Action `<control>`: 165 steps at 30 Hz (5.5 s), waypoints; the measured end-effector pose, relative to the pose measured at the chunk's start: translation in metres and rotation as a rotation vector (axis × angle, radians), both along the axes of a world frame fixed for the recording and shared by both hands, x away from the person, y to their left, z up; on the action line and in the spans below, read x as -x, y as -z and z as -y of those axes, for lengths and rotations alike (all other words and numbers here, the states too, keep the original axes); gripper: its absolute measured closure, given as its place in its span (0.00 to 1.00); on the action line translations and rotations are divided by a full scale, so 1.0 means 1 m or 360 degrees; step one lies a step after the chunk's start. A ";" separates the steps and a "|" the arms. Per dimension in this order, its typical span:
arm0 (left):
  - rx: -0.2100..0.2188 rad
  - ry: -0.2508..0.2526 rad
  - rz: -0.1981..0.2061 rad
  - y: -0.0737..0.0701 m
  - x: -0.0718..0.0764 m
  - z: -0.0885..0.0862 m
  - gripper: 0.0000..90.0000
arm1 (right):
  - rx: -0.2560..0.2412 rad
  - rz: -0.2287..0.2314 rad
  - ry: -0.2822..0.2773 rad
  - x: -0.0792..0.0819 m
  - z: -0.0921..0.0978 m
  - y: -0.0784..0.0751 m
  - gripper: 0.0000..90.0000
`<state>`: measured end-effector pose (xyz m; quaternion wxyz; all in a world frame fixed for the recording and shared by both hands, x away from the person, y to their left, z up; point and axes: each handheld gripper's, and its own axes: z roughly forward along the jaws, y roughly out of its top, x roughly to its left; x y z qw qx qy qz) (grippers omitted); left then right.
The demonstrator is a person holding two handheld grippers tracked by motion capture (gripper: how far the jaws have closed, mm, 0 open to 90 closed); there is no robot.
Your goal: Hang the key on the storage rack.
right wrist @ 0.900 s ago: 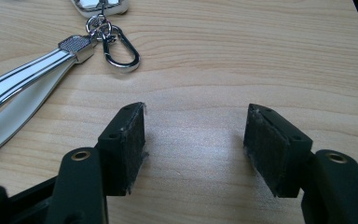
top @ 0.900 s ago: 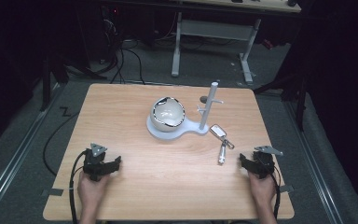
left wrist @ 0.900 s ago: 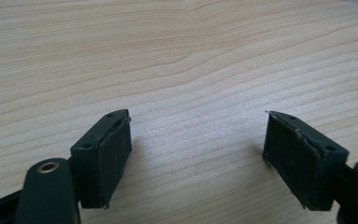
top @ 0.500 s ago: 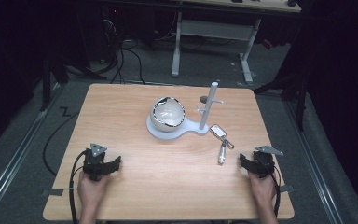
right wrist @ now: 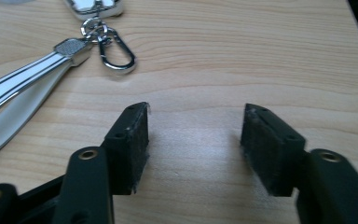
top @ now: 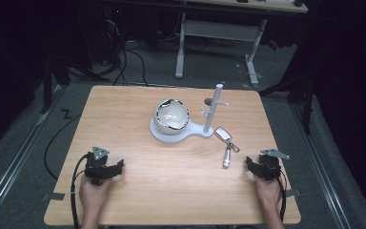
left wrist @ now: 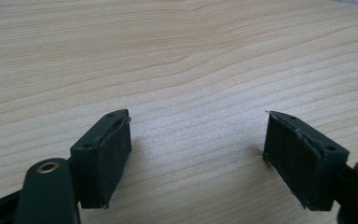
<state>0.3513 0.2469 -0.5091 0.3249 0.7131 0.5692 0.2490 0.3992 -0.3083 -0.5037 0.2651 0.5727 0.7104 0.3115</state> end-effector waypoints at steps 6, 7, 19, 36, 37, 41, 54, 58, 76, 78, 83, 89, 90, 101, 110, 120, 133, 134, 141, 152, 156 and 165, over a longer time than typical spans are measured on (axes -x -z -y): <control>-0.0016 -0.0001 -0.0001 0.000 0.000 0.001 0.26 | -0.0003 0.0011 0.0004 0.001 -0.001 0.000 0.62; -0.0015 -0.0001 0.0000 0.000 0.000 0.001 0.26 | -0.0003 0.0012 -0.0001 0.002 -0.002 0.000 0.62; -0.0016 -0.0002 -0.0001 0.000 0.000 0.001 0.26 | -0.0051 0.0081 -0.0168 0.012 -0.026 -0.016 0.63; -0.0014 -0.0002 -0.0001 0.000 0.000 0.001 0.26 | -0.0114 0.0040 -0.0322 -0.015 -0.072 -0.023 0.59; -0.0014 -0.0002 -0.0001 0.000 0.000 0.001 0.26 | -0.0106 0.0021 -0.0314 -0.017 -0.073 -0.022 0.59; -0.0013 -0.0002 -0.0001 0.000 0.000 0.001 0.26 | -0.0070 -0.0041 -0.0295 -0.023 -0.076 -0.015 0.58; -0.0013 -0.0001 -0.0001 0.000 0.000 0.001 0.26 | 0.0068 -0.0105 -0.0258 -0.026 -0.068 -0.008 0.82; -0.0012 0.0000 -0.0001 0.000 0.000 0.001 0.26 | 0.0057 -0.0097 -0.0264 -0.026 -0.064 -0.008 0.84; -0.0011 0.0000 -0.0002 0.000 0.000 0.001 0.26 | -0.0084 0.0244 -0.0332 -0.013 -0.047 -0.053 0.84; -0.0011 0.0000 -0.0002 0.000 0.000 0.001 0.26 | -0.0111 0.0269 -0.0341 -0.013 -0.044 -0.058 0.84; -0.0011 0.0000 -0.0002 0.000 0.000 0.001 0.26 | -0.0158 0.0340 -0.0362 -0.011 -0.041 -0.074 0.84; -0.0011 0.0000 -0.0002 0.000 0.000 0.001 0.26 | -0.0184 0.0399 -0.0393 -0.008 -0.039 -0.088 0.84; -0.0011 0.0000 -0.0002 0.000 0.000 0.001 0.26 | -0.0195 0.0406 -0.0395 -0.007 -0.038 -0.090 0.84; -0.0011 0.0000 -0.0002 0.000 0.000 0.001 0.26 | -0.0243 0.0473 -0.0447 -0.007 -0.041 -0.111 0.84; -0.0010 0.0001 -0.0002 0.000 0.000 0.001 0.26 | -0.0256 0.0523 -0.0494 -0.010 -0.045 -0.131 0.84; -0.0010 0.0001 -0.0002 0.000 0.000 0.001 0.26 | -0.0289 0.0594 -0.0552 -0.012 -0.048 -0.158 0.84; -0.0009 0.0001 -0.0002 0.000 0.000 0.001 0.26 | -0.0313 0.0615 -0.0616 -0.014 -0.055 -0.172 0.84; -0.0009 0.0001 -0.0002 0.000 0.000 0.001 0.26 | -0.0312 0.0615 -0.0629 -0.015 -0.057 -0.174 0.84; -0.0006 0.0002 -0.0002 0.000 0.000 0.000 0.26 | -0.0321 0.0631 -0.0656 -0.016 -0.060 -0.181 0.84; -0.0006 0.0002 -0.0002 0.000 0.000 0.000 0.26 | -0.0338 0.0662 -0.0638 -0.020 -0.059 -0.188 0.84; -0.0007 0.0001 -0.0002 0.000 0.000 0.001 0.26 | -0.0323 0.0661 -0.0617 -0.022 -0.057 -0.189 0.84; -0.0008 0.0001 -0.0001 0.000 0.000 0.001 0.26 | -0.0284 0.0673 -0.0552 -0.032 -0.056 -0.197 0.84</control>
